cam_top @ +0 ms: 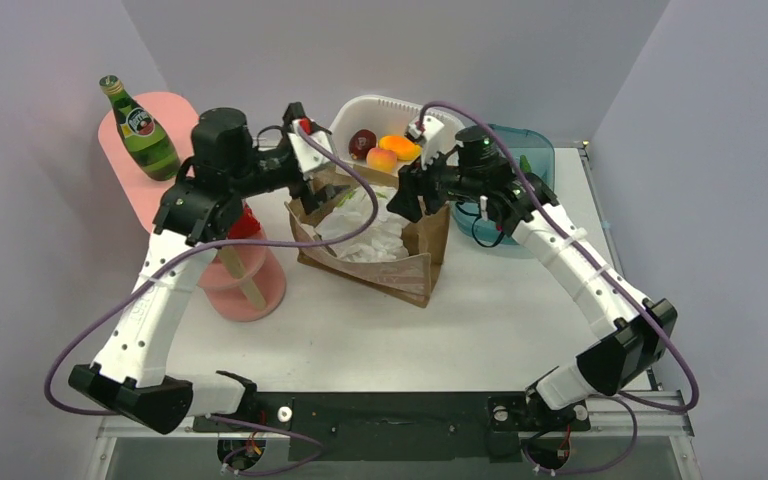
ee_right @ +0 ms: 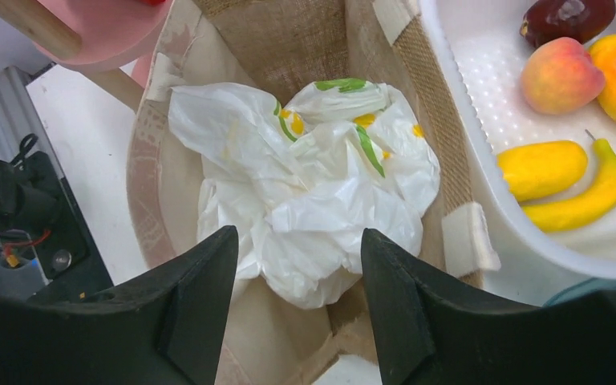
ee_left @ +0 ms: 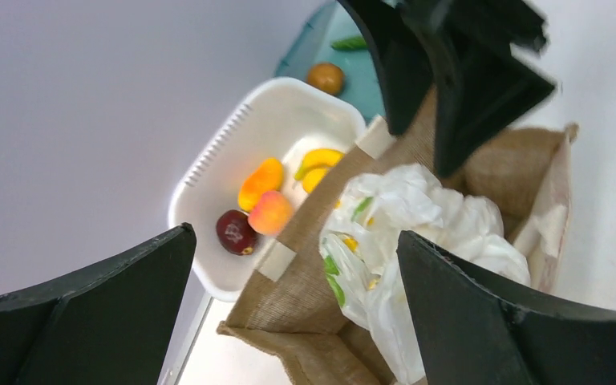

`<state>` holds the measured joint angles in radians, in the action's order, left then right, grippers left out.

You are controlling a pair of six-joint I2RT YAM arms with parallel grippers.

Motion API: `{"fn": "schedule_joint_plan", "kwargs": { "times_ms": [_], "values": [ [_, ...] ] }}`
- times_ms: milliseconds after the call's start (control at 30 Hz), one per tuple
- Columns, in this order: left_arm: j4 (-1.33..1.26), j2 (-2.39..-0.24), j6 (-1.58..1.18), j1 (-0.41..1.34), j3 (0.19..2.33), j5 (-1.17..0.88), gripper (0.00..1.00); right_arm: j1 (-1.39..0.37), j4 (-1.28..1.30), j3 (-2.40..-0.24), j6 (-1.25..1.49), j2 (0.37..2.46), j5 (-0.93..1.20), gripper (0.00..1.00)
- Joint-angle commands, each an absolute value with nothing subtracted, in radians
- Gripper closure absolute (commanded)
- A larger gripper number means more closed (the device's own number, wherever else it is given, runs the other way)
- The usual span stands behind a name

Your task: Untie the knot of the grocery bags and take out the mixed food

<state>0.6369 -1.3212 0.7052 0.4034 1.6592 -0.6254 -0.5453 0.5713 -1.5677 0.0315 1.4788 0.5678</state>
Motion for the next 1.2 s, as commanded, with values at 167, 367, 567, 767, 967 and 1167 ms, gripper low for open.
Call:
{"fn": "schedule_joint_plan", "kwargs": {
  "times_ms": [167,367,567,767,967,1167],
  "values": [
    [0.357,-1.189,0.287,0.325,1.655,-0.584,0.02,-0.717,0.675,-1.679,-0.178,1.683,0.365,0.48],
    [0.405,-1.139,0.251,0.324,1.654,-0.552,0.02,-0.743,0.682,-1.695,-0.255,1.839,0.257,0.48],
    [0.443,-1.092,0.232,0.324,1.624,-0.53,0.02,-0.755,0.699,-1.732,-0.319,2.007,0.24,0.48],
    [0.485,-1.099,0.219,0.324,1.616,-0.475,0.02,-0.77,0.758,-1.786,-0.374,2.076,0.211,0.49],
    [0.544,-1.161,0.184,0.324,1.685,-0.457,0.02,-0.759,0.767,-1.753,-0.353,1.898,0.279,0.22],
    [0.555,-1.23,0.115,0.324,1.739,-0.483,0.02,-0.732,0.732,-1.717,-0.273,1.715,0.401,0.15]
  ]
}}
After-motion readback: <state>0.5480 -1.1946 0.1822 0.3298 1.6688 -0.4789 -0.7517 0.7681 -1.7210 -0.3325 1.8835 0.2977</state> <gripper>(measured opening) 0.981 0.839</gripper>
